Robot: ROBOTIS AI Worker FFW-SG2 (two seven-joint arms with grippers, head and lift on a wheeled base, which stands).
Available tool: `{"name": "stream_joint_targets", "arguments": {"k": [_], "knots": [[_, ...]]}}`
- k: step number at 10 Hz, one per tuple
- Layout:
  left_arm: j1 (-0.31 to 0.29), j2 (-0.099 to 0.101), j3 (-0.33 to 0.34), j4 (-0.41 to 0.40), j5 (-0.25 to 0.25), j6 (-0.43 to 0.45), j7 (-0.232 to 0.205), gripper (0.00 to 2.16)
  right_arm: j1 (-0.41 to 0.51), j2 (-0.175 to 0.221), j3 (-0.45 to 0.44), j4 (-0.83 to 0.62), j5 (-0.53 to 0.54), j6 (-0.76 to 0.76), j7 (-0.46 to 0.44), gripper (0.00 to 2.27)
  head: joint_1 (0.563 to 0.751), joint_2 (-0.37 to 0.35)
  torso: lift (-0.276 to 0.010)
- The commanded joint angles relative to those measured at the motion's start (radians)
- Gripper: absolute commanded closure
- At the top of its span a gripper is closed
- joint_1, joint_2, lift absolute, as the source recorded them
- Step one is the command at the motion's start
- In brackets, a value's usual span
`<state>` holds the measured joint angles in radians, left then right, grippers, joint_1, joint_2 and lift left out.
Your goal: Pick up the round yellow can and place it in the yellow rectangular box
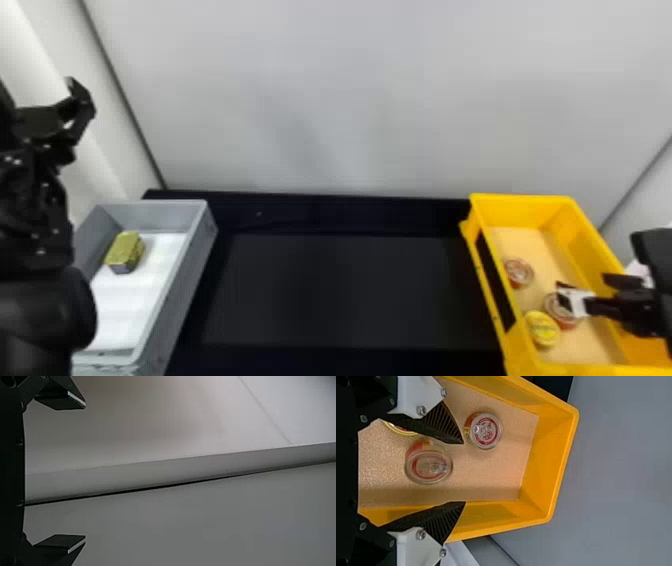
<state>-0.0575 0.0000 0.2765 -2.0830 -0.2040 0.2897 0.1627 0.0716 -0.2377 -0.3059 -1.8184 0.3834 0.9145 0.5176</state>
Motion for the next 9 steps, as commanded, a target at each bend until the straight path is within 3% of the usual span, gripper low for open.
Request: {"name": "stream_joint_targets", "arguments": {"k": [1, 4, 7, 9], "knots": [[0.001, -0.003, 0.0, 0.0, 0.0, 0.0, 0.0, 0.1, 0.001, -0.002, 0.001, -0.004, 0.0, -0.001, 0.001, 0.24, 0.694, 0.014, -0.06], [0.001, -0.003, -0.002, 0.0, 0.0, 0.0, 0.0, 0.1, -0.003, -0.002, -0.01, -0.059, 0.002, -0.014, -0.01, 0.18, 0.694, 0.014, -0.06], [0.001, -0.003, -0.003, 0.0, 0.0, 0.0, 0.0, 0.1, -0.021, -0.009, -0.096, -0.211, 0.011, -0.069, -0.054, 0.11, 0.694, 0.014, -0.06], [0.002, -0.003, -0.002, 0.0, 0.0, 0.0, 0.0, 0.1, -0.021, -0.009, -0.139, -0.305, 0.014, -0.153, -0.148, 0.11, 0.694, 0.014, -0.06]]}}
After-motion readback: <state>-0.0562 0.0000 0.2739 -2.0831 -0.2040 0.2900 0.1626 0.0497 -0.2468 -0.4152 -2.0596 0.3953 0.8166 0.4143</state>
